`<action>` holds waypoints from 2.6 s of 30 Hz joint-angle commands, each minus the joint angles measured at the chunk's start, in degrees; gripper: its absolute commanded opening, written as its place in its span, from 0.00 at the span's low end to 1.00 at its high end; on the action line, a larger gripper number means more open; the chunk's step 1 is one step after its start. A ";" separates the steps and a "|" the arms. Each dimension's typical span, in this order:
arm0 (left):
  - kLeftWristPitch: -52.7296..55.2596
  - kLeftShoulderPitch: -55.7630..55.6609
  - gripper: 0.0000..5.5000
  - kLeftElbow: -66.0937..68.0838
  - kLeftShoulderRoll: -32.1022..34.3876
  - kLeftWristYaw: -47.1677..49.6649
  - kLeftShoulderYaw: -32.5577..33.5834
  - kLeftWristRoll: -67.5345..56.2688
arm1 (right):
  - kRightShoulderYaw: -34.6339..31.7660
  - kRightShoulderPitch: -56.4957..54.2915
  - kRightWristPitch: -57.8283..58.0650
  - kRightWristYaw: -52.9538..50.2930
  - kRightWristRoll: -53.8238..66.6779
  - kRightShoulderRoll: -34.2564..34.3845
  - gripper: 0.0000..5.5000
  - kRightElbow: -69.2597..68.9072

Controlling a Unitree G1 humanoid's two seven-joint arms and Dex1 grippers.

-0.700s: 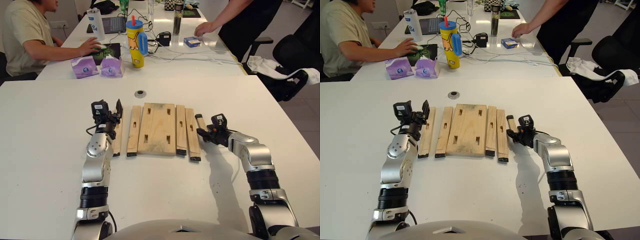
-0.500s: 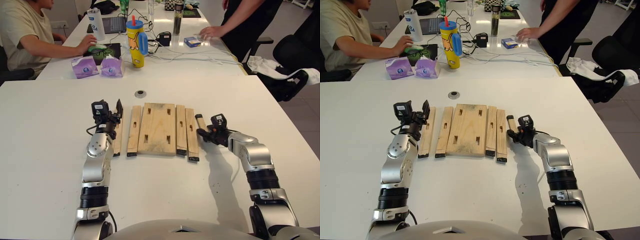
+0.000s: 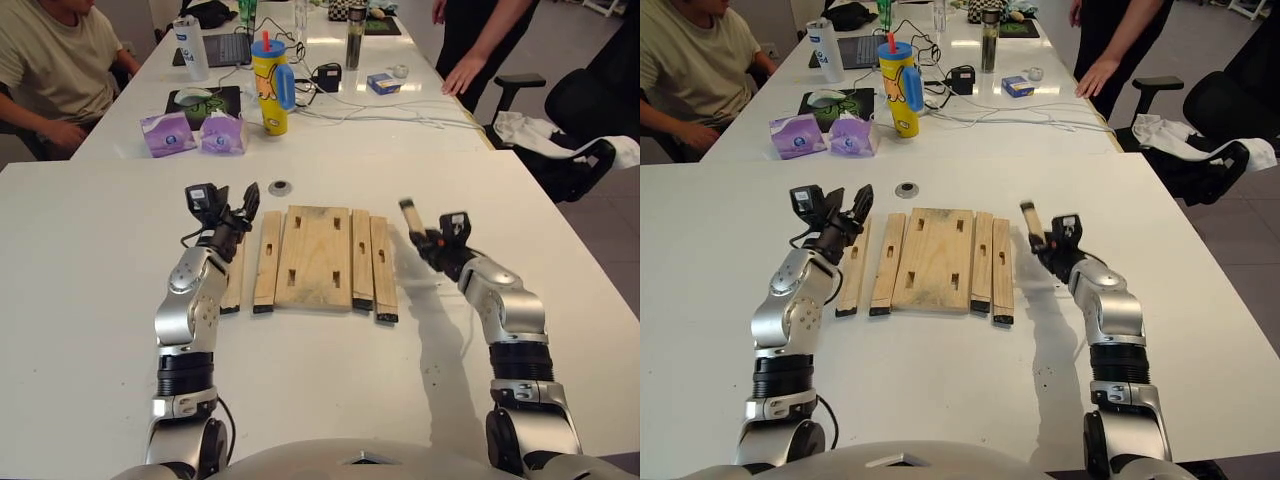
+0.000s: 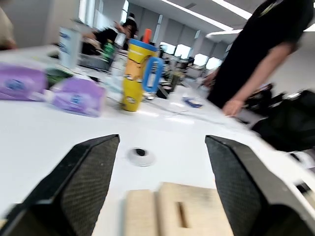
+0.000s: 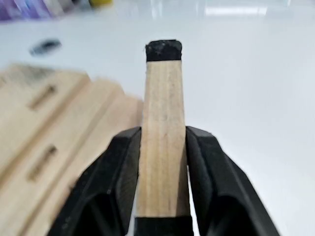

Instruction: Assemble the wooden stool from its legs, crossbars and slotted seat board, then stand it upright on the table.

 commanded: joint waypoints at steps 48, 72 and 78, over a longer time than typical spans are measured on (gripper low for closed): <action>13.74 -5.88 0.08 -5.04 -2.99 6.15 7.40 -26.52 | 12.12 4.26 -7.45 14.14 3.60 -1.35 0.53 -9.58; -11.69 6.93 0.08 4.00 -8.62 10.98 1.39 -6.87 | 8.50 -0.06 -4.36 7.02 3.64 2.25 0.53 -1.57; -10.80 7.76 0.08 4.46 -7.86 12.18 1.16 -6.48 | 8.84 0.07 -4.39 6.47 3.46 2.55 0.53 -1.47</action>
